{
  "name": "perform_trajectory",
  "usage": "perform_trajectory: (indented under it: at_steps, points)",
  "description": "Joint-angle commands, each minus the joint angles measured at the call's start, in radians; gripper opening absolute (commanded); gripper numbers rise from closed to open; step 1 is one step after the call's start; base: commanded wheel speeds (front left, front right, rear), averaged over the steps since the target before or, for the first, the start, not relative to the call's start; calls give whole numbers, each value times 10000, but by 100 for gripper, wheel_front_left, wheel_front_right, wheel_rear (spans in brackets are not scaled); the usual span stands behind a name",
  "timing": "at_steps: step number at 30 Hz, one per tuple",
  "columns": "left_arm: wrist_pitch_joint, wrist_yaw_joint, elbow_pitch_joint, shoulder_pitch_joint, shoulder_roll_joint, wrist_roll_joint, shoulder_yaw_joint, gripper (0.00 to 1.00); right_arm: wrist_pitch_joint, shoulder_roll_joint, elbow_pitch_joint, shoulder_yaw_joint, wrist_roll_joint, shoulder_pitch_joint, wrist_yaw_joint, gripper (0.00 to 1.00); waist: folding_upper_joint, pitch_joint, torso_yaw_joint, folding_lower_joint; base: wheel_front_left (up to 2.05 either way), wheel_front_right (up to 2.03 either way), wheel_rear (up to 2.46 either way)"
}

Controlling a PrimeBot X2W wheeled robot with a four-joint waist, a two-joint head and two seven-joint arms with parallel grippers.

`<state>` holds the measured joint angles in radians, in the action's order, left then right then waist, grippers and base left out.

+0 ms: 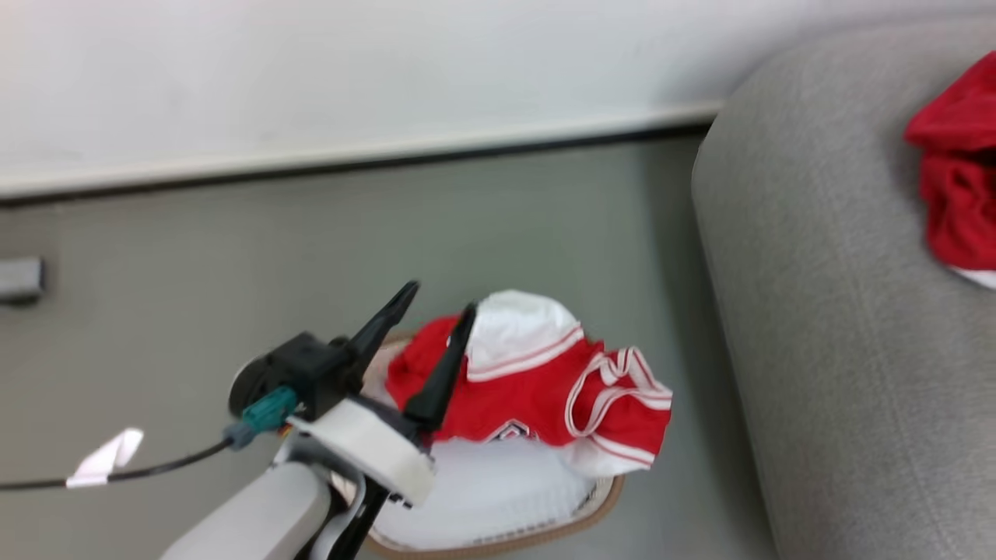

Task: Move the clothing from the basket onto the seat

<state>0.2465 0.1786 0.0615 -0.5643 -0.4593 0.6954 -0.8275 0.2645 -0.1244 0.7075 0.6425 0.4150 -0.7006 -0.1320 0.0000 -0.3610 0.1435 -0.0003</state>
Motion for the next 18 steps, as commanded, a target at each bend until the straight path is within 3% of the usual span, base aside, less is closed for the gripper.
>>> perform_trajectory:
  at_steps: [1, 8, 18]
  points:
    - [78, 55, 122, 337, -34, 87, 107, 100, -6, 48, -250, -301, -239, 493, 25, 100, 0, 932, -8, 3, 0, 0, 0]
    - [177, 103, 654, 1517, 167, 279, 720, 100, -6, 289, -1515, -2098, -1685, 2185, 25, 100, 0, 2184, -356, 3, 0, 0, 0]
    - [177, 74, 997, 3391, 621, -558, 2177, 100, -6, 675, -2399, -4105, -3447, 4174, 25, 100, 0, 3463, -952, 3, 0, 0, 0]
